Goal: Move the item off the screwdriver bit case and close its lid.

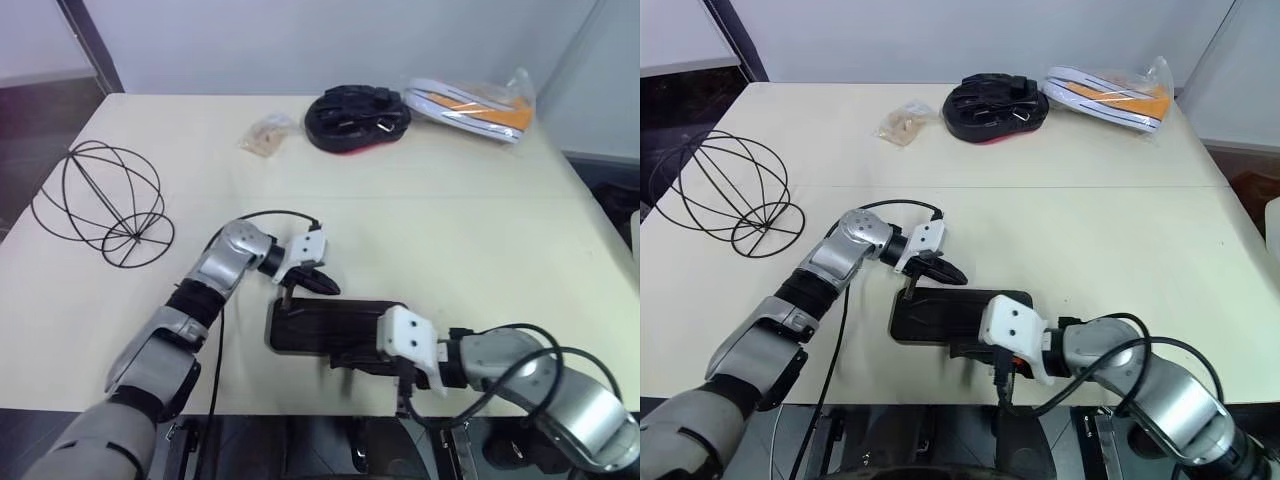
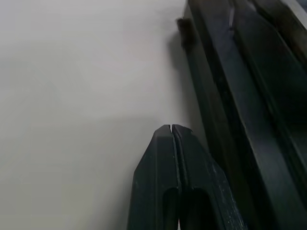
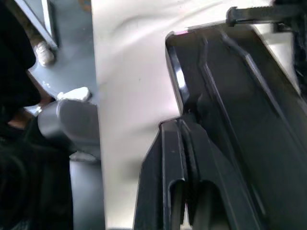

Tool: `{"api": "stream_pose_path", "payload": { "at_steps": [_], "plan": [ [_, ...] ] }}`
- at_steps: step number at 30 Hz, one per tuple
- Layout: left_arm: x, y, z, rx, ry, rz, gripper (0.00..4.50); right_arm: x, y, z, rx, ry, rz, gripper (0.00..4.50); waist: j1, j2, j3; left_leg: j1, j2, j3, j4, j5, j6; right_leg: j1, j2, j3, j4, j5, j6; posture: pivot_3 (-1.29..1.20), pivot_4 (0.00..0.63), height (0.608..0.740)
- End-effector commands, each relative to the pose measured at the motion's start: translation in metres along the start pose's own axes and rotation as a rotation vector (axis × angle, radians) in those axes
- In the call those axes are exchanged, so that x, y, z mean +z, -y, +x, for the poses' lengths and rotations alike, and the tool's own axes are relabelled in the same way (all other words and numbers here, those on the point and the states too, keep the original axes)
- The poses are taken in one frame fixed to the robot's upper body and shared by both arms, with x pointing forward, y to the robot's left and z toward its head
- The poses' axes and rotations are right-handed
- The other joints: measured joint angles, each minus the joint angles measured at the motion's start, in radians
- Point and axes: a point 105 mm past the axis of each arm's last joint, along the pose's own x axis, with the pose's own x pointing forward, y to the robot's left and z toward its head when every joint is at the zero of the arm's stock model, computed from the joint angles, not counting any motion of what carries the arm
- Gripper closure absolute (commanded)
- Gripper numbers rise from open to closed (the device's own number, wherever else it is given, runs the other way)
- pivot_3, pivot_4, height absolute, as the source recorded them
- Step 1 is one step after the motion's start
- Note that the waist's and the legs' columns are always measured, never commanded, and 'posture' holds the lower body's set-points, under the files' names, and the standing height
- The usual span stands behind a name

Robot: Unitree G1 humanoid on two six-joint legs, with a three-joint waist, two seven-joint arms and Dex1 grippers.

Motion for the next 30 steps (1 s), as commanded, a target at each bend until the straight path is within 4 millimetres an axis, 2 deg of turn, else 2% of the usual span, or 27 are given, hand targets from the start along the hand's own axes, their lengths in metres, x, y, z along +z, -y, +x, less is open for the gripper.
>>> {"api": "stream_pose_path", "payload": {
  "at_steps": [1,7,13,19,22,24,28,30],
  "plan": [
    [0.010,0.001,0.006,-0.035,0.011,0.059,4.50,0.002,0.001,0.011,-0.022,-0.026,-0.037,4.43,0.000,0.000,0.000,0.000,0.000,0.000,0.000,0.000,0.000,0.000,0.000,0.000,0.000,0.000,0.000,0.00,0.150,0.740],
    [0.011,0.004,0.010,-0.059,0.025,0.068,4.50,-0.021,0.014,0.016,-0.112,-0.133,-0.052,4.43,0.001,0.000,0.000,0.000,0.000,0.000,0.000,0.000,0.000,0.000,0.000,0.000,0.000,0.000,0.000,0.00,0.150,0.740],
    [0.012,0.008,0.013,-0.076,0.033,0.073,4.50,-0.038,0.028,0.012,-0.198,-0.210,-0.169,4.43,0.002,0.000,0.000,0.001,0.000,0.000,0.001,0.000,0.000,0.001,0.000,0.000,0.000,0.000,0.000,0.00,0.150,0.740],
    [0.008,0.023,0.019,-0.132,0.031,0.069,4.50,-0.032,0.039,0.010,-0.343,-0.228,-0.419,4.43,-0.003,0.000,-0.001,0.001,0.000,0.000,0.001,0.000,0.000,0.002,0.000,0.000,0.001,0.000,0.000,0.00,0.150,0.740],
    [0.003,0.032,0.022,-0.161,0.026,0.065,4.50,-0.029,0.042,0.011,-0.382,-0.225,-0.470,4.43,-0.014,0.000,-0.001,0.002,0.000,0.000,0.001,0.000,0.000,0.002,0.001,0.000,0.001,0.000,0.000,0.00,0.150,0.740],
    [0.001,0.037,0.024,-0.169,0.023,0.061,4.50,-0.027,0.051,0.010,-0.426,-0.237,-0.518,4.43,-0.017,0.000,-0.001,0.002,0.000,0.000,0.001,0.000,0.000,0.002,0.001,0.000,0.001,0.000,0.000,0.00,0.150,0.740],
    [-0.004,0.041,0.025,-0.173,0.014,0.066,4.50,-0.019,0.058,0.008,-0.458,-0.213,-0.547,4.43,-0.018,0.000,-0.001,0.006,0.000,-0.001,0.001,0.000,0.000,0.006,0.002,0.000,0.001,0.000,0.000,0.00,0.150,0.740],
    [-0.004,0.035,0.024,-0.142,0.012,0.064,4.50,-0.014,0.043,0.011,-0.364,-0.143,-0.451,4.43,-0.017,0.000,-0.001,0.009,0.001,-0.001,0.001,0.000,0.000,0.009,0.002,0.000,0.001,0.000,0.000,0.00,0.150,0.740]
  ]
}}
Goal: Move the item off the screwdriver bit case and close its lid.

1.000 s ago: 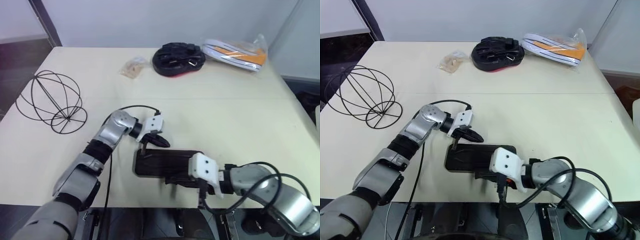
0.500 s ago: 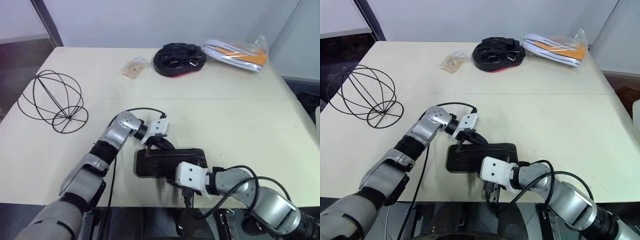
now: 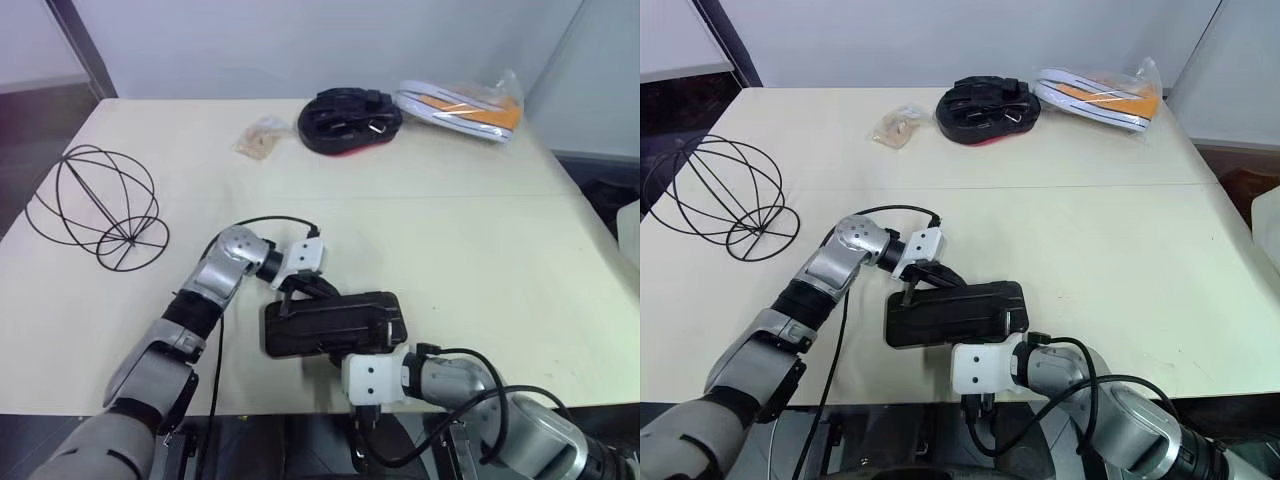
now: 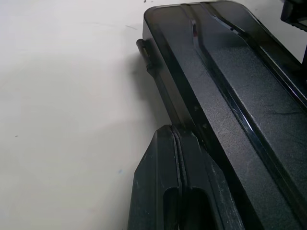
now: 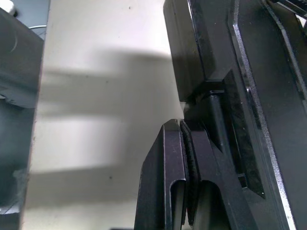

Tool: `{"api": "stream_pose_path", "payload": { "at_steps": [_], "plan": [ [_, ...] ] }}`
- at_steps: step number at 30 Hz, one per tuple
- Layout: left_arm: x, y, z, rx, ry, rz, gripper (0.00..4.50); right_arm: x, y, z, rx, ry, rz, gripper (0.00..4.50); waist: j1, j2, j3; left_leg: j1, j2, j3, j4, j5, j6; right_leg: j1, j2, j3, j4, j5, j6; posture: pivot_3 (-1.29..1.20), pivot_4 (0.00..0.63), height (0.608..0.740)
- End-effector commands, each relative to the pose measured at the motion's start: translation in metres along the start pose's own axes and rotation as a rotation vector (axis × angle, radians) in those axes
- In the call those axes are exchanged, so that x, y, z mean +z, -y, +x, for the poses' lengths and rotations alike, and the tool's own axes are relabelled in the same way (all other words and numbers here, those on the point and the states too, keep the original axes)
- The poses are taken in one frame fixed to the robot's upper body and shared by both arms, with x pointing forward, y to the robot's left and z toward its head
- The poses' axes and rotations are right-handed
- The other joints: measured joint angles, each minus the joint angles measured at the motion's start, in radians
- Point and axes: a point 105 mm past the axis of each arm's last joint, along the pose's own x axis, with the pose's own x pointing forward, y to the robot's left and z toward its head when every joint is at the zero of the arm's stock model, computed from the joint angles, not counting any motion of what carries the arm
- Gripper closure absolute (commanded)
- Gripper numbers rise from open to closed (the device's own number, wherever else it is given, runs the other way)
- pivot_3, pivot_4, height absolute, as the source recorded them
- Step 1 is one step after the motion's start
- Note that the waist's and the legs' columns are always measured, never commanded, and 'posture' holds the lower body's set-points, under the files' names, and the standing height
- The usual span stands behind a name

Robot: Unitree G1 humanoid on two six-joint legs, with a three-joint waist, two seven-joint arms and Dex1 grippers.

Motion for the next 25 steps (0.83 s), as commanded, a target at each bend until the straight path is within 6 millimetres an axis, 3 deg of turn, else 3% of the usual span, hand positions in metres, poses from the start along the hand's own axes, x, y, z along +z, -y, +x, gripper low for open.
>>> {"api": "stream_pose_path", "payload": {
  "at_steps": [1,3,6,9,11,12,13,15,16,21,25],
  "plan": [
    [-0.005,0.017,0.021,-0.109,-0.005,0.008,4.50,-0.004,0.034,-0.016,-0.127,-0.010,0.077,4.43,0.001,0.000,0.000,0.002,0.000,0.000,0.000,0.000,0.000,0.002,0.000,0.000,0.000,0.000,0.000,0.00,0.150,0.740],
    [-0.007,0.004,0.015,-0.042,-0.021,0.003,4.50,0.000,0.025,-0.023,-0.076,0.028,0.180,4.43,0.006,0.000,0.000,0.004,0.000,0.000,0.000,0.000,0.000,0.004,-0.001,0.000,-0.001,0.000,0.000,0.00,0.150,0.740],
    [-0.013,-0.024,-0.016,0.108,-0.046,-0.017,4.50,0.016,0.016,-0.044,0.030,0.140,0.353,3.63,0.007,0.000,0.000,0.003,0.000,-0.002,0.000,0.000,0.000,0.005,-0.003,0.000,-0.001,0.000,0.000,0.00,0.150,0.740],
    [-0.009,-0.042,-0.058,0.219,-0.032,-0.044,3.61,0.023,0.024,-0.068,0.066,0.222,0.483,2.09,-0.007,-0.002,0.001,0.004,0.000,-0.001,0.000,0.000,0.000,0.004,-0.001,0.000,-0.001,0.000,0.000,0.00,0.150,0.740],
    [-0.003,-0.041,-0.099,0.290,-0.018,-0.044,2.62,0.022,0.037,-0.095,0.075,0.254,0.546,1.05,-0.015,-0.002,0.002,0.004,0.001,-0.001,-0.001,0.000,0.001,0.004,0.001,0.000,-0.001,0.000,0.000,0.00,0.150,0.740],
    [-0.001,-0.039,-0.110,0.310,-0.014,-0.044,2.09,0.022,0.039,-0.104,0.082,0.265,0.568,0.52,-0.018,-0.002,0.002,0.004,0.002,-0.001,-0.003,-0.001,0.001,0.003,0.001,0.000,0.000,0.000,0.000,0.00,0.150,0.740],
    [0.002,-0.030,-0.130,0.340,0.002,-0.078,1.56,0.017,0.045,-0.119,0.088,0.259,0.586,0.02,-0.019,-0.002,0.002,0.004,0.004,-0.001,-0.003,-0.001,0.001,0.003,0.001,0.000,0.000,0.000,0.000,0.00,0.150,0.740],
    [0.010,0.001,-0.162,0.350,0.020,-0.150,0.57,0.006,0.059,-0.146,0.062,0.246,0.630,0.00,-0.024,-0.001,0.002,0.004,0.004,-0.001,-0.005,-0.001,0.001,0.003,0.000,0.000,-0.001,0.000,0.000,0.00,0.150,0.740],
    [0.015,0.014,-0.168,0.339,0.022,-0.176,0.02,0.003,0.064,-0.155,0.048,0.246,0.646,0.00,-0.028,-0.001,0.002,0.005,0.004,0.000,-0.005,-0.001,0.002,0.003,-0.001,0.000,-0.001,-0.001,-0.001,0.00,0.150,0.740],
    [0.040,0.100,-0.202,0.463,0.031,-0.343,0.02,-0.021,0.101,-0.196,-0.029,0.242,0.690,0.00,-0.027,-0.001,0.003,0.004,0.004,0.003,-0.005,-0.003,0.004,0.004,-0.007,0.001,-0.005,-0.001,0.000,0.00,0.150,0.740],
    [0.036,0.116,-0.206,0.603,0.026,-0.419,0.02,-0.032,0.113,-0.200,-0.014,0.218,0.670,0.00,-0.003,-0.001,0.004,0.008,0.003,0.002,-0.005,-0.003,0.004,0.009,-0.011,-0.001,-0.007,-0.003,-0.003,0.00,0.150,0.740]
  ]
}}
